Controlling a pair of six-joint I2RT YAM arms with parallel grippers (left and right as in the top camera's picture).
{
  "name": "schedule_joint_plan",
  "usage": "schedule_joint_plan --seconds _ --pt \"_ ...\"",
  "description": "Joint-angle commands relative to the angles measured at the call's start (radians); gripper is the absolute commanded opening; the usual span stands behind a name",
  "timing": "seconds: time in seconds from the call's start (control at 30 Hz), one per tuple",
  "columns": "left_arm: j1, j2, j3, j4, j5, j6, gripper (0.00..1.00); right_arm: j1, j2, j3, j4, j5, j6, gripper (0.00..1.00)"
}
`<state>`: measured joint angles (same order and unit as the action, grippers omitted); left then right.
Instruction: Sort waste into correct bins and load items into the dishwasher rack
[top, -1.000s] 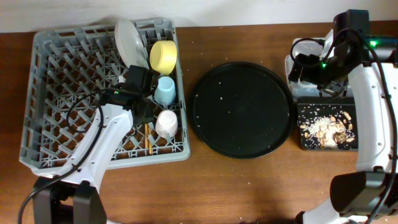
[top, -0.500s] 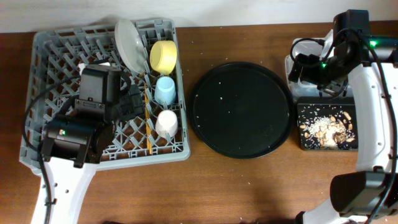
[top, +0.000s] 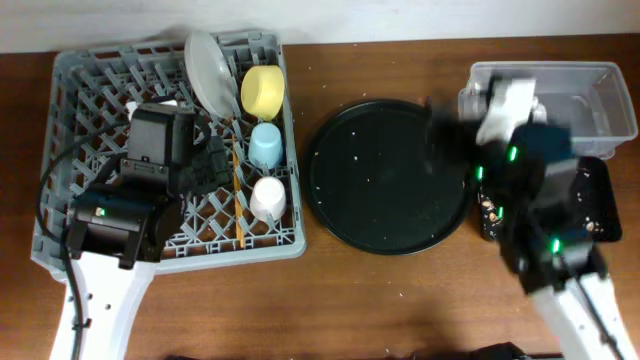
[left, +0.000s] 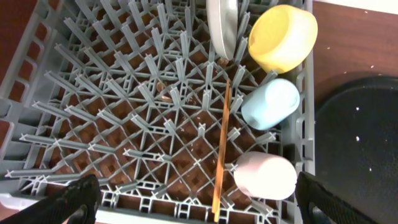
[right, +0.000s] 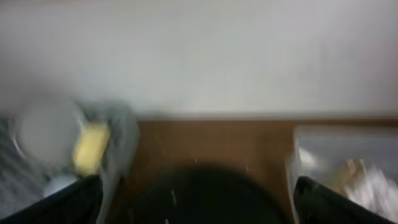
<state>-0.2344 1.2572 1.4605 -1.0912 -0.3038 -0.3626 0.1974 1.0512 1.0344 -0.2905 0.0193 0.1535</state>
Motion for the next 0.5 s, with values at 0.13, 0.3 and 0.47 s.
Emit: schedule_joint_plan --seconds 0.13,0.3,0.47 --pt "0.002 -0.001 0.005 0.0 -0.004 -0.003 0.99 0.003 -0.627 -0.798 0.348 0.01 -0.026 0.98" --pt "0.002 -0.001 0.005 0.0 -0.004 -0.003 0.99 0.003 -0.867 -1.015 0.385 -0.011 -0.026 0.98" --pt "0.002 -0.001 0.005 0.0 -0.004 -0.003 0.99 0.005 -1.045 -1.029 0.272 -0.011 -0.026 0.99"
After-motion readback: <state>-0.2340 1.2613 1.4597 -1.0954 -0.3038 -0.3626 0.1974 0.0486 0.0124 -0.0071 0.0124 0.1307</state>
